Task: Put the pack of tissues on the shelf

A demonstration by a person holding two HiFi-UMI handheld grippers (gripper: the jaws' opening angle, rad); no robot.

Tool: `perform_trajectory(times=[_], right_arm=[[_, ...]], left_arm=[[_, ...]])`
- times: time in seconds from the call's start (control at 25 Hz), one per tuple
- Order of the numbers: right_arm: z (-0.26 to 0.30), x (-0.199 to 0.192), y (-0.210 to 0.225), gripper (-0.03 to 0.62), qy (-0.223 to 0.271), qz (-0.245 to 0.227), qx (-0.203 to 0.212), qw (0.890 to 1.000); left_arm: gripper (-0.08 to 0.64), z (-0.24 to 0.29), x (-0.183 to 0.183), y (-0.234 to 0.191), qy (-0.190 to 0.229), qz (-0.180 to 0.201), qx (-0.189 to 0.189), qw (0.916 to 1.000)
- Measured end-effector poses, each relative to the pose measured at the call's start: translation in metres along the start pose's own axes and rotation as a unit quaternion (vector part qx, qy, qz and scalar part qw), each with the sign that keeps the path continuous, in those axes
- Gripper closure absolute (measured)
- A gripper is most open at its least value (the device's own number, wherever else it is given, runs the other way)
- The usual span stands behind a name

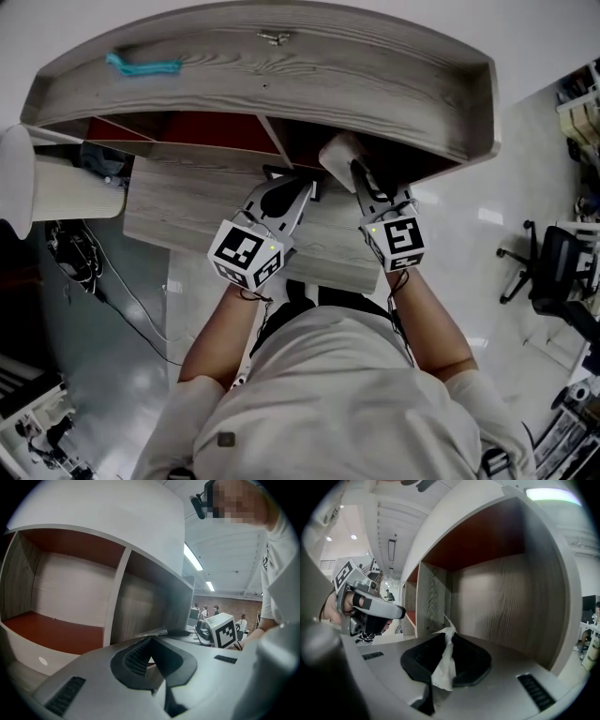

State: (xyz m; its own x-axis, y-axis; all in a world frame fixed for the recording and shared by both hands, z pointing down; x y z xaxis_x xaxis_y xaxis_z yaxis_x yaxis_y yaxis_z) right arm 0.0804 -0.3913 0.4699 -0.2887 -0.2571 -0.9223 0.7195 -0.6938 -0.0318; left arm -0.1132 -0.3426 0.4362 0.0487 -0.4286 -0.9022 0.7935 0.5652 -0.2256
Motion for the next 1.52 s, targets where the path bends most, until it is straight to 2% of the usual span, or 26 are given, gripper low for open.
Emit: perform_trajectory(times=[0.44,0.96,1.04,1.2,1.32,1.52], right_arm=[[0.034,-0.009,0.012,0.537,-0.014,-0.006,-0.018,1.0],[0.054,-0.015,0.02,0.523,-0.046,-0.005,-0.027,0.999],[0.053,-0.016,0.02,0.501,-0.045,-0.003,-0.026,0.999],[0.051,-0.014,0.02,0.374,-0.037,0.0,-0.028,0.999],[0.048,-0.01,0.02,0.34,-0.027,0.0,-0.033,0.999],[0.036,-0.002,0.019,0.328,-0.011,0.0,-0.043,0.999]], left_arm=[[0.544,0.016,-0.006,-0.017,-0.006,-0.004,0.015,0.9999],[0.545,0.016,-0.009,-0.016,-0.006,-0.011,0.014,0.9998],[0.543,0.014,-0.009,-0.015,-0.004,-0.011,0.014,0.9998],[0.544,0.009,-0.009,-0.011,0.0,-0.01,0.011,0.9999],[0.545,0.006,-0.01,-0.009,-0.001,-0.011,0.009,0.9999],[0.543,-0.003,-0.01,-0.005,0.001,-0.008,0.006,0.9999]])
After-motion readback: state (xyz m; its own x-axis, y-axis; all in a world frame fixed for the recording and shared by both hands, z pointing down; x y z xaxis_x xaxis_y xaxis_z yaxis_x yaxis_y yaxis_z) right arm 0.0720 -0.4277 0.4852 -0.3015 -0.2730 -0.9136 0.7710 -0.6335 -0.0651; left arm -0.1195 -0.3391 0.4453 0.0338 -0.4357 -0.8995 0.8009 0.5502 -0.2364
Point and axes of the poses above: the fingertips, and each gripper's own axes: z forward along the fingers, y to its right, x out of its top, the point moved 9 cm from there along -z, backward along the fingers, and after that the axes turned 9 degrees about -y, right-handed, at the moved point
